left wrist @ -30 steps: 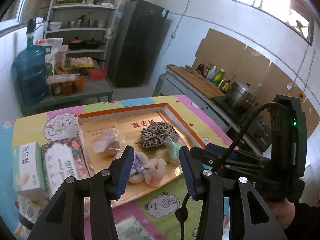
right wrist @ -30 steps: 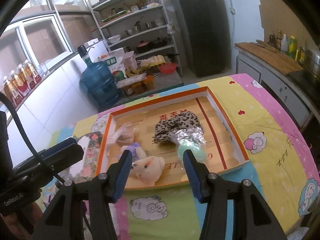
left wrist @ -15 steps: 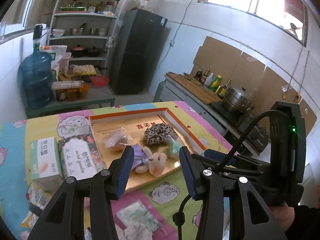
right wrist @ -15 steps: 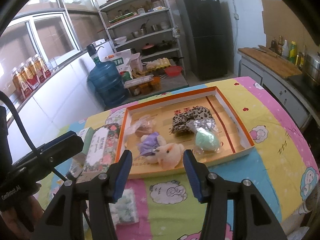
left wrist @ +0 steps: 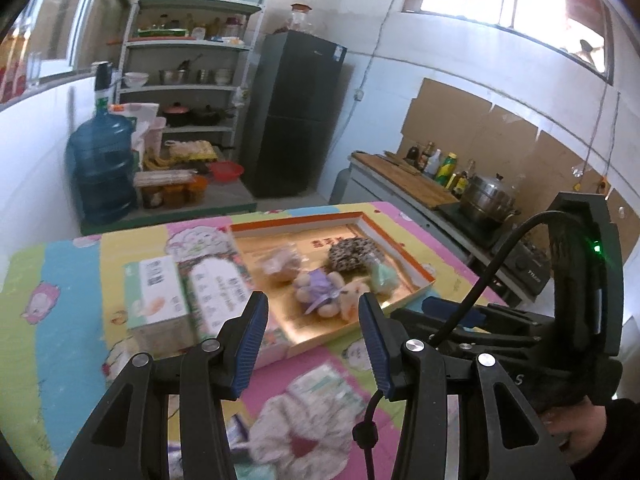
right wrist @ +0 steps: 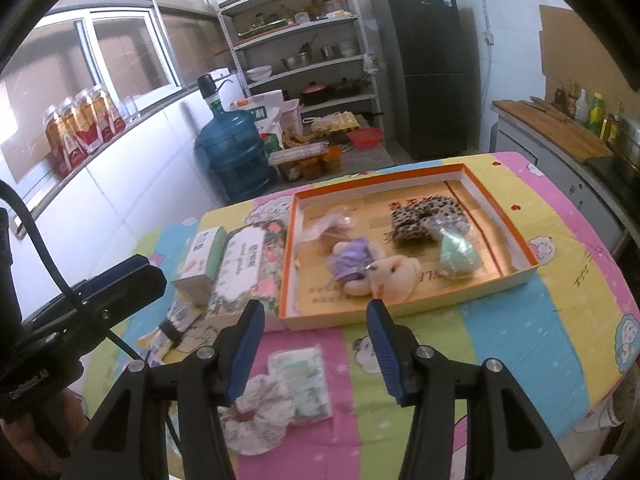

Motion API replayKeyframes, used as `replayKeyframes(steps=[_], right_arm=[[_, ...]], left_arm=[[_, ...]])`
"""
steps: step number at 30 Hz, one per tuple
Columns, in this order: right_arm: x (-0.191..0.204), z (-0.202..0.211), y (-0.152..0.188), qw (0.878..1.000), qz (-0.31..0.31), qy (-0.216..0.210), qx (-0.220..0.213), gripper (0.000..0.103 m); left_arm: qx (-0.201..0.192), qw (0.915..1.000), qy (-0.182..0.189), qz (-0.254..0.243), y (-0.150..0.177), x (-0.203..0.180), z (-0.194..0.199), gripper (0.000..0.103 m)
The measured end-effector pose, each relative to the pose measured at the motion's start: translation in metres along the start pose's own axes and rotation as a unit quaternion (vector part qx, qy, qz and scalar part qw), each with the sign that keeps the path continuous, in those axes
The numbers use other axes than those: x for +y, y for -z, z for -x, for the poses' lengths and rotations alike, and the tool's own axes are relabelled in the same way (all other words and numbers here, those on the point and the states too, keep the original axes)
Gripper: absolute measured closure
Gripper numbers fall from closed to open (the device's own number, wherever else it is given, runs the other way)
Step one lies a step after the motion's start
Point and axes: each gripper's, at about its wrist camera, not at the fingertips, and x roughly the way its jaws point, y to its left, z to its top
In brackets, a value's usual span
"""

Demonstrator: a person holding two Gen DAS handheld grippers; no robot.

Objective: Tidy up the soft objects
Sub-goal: 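Withdraw both open tools from the box toward the items on the quilt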

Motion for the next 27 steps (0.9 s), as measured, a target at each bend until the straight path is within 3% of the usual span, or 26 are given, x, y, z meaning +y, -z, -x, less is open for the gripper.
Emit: replayKeyframes(steps=[10,27], right_arm=[[0.027,0.001,0.015,1.0,0.007,-0.002,0.001,0.05],[0.069,-0.017,0.046,0.998,0.035,-0.014,0.045,0.05]], left_arm=[[-0.003,0.9993,-0.026,0.027,0.023,0.045,0.033,0.055],[0.008,0.9947,-0.078,0.067,0.073,0.11,0.073,0.055]])
